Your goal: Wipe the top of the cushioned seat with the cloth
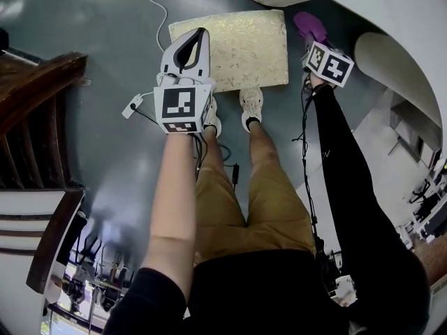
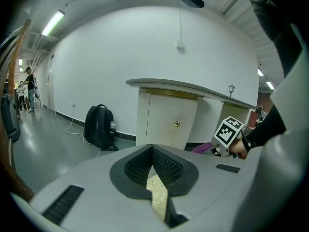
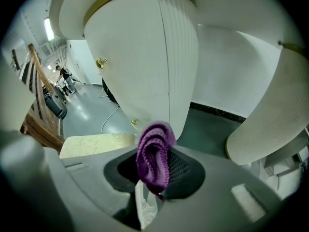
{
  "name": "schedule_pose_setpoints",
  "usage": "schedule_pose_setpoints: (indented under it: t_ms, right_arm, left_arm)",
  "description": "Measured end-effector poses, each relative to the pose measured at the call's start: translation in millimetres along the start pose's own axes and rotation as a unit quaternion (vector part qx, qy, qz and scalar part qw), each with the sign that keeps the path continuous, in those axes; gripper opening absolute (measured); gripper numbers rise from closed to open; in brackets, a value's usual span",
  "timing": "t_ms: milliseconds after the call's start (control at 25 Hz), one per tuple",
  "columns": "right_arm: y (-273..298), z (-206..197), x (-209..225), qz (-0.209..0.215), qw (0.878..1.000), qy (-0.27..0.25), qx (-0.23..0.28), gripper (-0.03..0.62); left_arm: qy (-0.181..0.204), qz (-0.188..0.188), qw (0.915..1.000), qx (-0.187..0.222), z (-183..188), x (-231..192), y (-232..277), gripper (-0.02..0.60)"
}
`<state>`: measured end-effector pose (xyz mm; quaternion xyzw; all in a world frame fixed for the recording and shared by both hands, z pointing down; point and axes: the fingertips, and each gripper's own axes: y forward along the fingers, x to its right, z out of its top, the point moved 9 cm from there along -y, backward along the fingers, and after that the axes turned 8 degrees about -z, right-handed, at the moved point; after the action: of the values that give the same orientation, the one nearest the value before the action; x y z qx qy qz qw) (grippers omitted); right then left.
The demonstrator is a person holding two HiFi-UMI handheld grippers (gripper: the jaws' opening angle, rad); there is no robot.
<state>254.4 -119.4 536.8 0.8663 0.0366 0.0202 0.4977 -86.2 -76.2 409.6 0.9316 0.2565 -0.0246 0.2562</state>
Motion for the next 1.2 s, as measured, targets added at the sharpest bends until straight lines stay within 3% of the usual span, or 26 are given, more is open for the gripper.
schedule_pose_setpoints:
  t_ms: [200,360,520,680,760,960,1200]
  right_arm:
    - [-31,0,-30,0.03,0.999,0.016,0.04,0.087]
    - [-53,-9,-88,0.093,0.994,0.016,0.059,0.087]
    - [-72,-28,-176,0.182,0.982,0.024,0.043,0.087]
    - [-80,-57,-269,0.28,0.96,-0.003,-0.001,0.087]
    - [-75,-73,-304,0.306,0.951,-0.023,-0.03,0.087]
    - [-40,-93,-339,0.248,0.963,-0.07,-0.079,0.087]
    - [-34,-83,-293,0.191,0.976,-0.075,-0.068,0.087]
  left_arm:
    - [0.003,0.001,1.0,0.009,-2,-14,-22,0.008]
    - [-0.003,-0.003,0.9999,0.009,-11,-30,-47,0.009]
    - [-0.007,-0.005,0.9999,0.008,-22,-49,-75,0.008]
    - [-0.013,-0.006,0.9999,0.004,-36,-64,-101,0.008]
    - [-0.015,-0.006,0.9999,0.0,-45,-70,-111,0.008]
    - [-0.016,-0.011,0.9998,-0.005,-58,-83,-125,0.008]
    - [-0.017,-0.011,0.9998,-0.005,-56,-68,-126,0.008]
